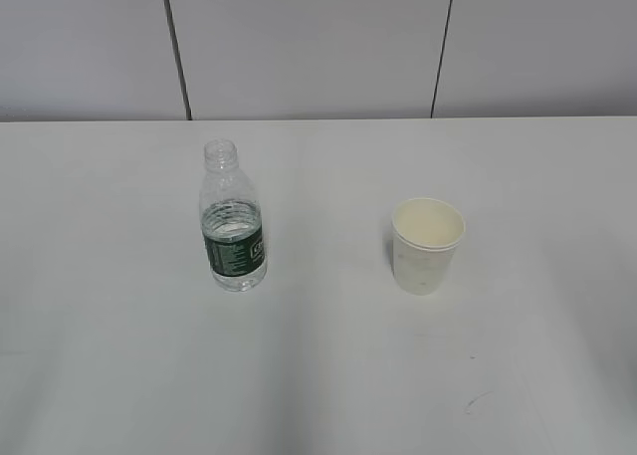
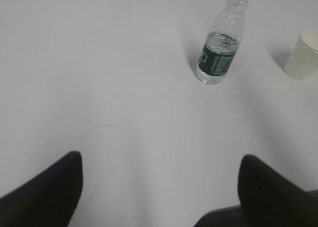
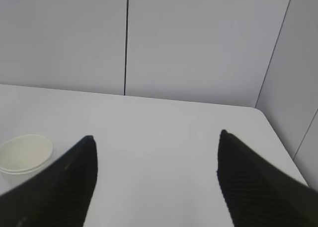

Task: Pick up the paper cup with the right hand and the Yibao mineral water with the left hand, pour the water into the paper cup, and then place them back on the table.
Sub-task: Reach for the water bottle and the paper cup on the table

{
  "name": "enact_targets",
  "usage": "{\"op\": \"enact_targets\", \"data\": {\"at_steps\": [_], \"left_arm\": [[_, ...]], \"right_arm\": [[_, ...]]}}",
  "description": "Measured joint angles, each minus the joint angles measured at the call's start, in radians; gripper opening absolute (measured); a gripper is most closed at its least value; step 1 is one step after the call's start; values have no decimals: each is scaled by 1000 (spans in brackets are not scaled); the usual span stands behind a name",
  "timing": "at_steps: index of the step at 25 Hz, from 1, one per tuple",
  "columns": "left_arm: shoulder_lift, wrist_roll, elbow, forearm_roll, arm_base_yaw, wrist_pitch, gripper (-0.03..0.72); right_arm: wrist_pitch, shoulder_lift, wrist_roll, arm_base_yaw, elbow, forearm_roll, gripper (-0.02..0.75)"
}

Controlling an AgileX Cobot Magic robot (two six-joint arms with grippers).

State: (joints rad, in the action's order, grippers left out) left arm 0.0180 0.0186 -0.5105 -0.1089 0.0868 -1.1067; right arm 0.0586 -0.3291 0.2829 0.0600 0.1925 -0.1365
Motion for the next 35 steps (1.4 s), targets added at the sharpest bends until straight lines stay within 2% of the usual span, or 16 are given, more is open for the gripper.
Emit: {"op": "enact_targets", "data": {"at_steps": [5,10,15,18,22,28,35], "left_arm": [[0,0,0,4,0,0,580],[0,0,0,4,0,0,580],[0,0,-17,10,0,47,580],[0,0,-9,10,0,243,580],[-12,0,88,10,0,571,566],[-119,0,273,1,0,886,544],[-395,0,298,1,0,1153,542]], "right_arm": [[-151,-106,1,0,-58,-2,585],[-230,-191,-14,-2,-62,-4,585],[-290,-285,-25,-66,-62,0,585],[-334,-360,-26,-112,-62,45,585],[-412,-462,-26,-138,-62,116,585],[-507,-568,-56,-138,-62,150,585],[-640,-679,-68,-138,-49,273,585]]}}
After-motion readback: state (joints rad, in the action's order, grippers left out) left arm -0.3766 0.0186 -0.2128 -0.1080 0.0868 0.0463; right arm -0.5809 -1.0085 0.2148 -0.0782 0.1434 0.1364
